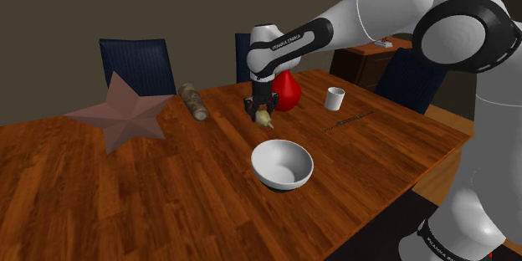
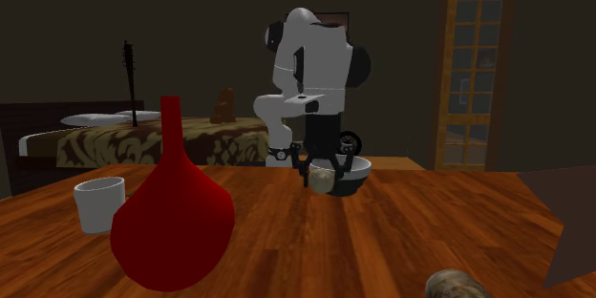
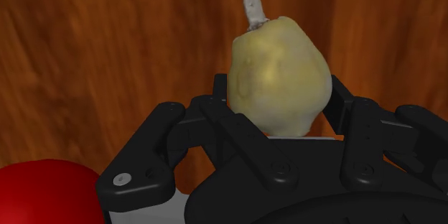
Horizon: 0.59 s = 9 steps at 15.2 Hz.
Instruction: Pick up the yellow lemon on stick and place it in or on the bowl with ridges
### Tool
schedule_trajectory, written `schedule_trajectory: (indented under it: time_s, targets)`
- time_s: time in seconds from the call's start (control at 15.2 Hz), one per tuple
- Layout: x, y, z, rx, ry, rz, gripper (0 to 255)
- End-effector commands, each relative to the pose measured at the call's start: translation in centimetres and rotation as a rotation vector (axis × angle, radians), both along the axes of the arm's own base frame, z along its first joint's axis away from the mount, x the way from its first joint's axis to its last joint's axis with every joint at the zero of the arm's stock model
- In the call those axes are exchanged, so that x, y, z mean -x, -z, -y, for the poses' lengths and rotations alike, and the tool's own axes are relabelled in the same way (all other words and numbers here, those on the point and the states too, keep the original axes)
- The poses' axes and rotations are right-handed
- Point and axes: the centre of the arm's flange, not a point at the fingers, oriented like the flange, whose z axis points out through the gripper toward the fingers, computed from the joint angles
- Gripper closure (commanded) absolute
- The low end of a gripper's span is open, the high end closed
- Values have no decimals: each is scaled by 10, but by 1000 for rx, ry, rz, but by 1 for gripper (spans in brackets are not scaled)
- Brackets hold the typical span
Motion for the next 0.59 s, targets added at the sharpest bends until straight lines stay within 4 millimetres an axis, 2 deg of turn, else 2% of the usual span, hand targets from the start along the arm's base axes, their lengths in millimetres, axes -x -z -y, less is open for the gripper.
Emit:
schedule_trajectory:
  time_s: [0.0, 0.53]
  targets:
    - [0, -11, 0, 0, 0, 0, 255]
    - [0, -53, 0, 0, 0, 0, 255]
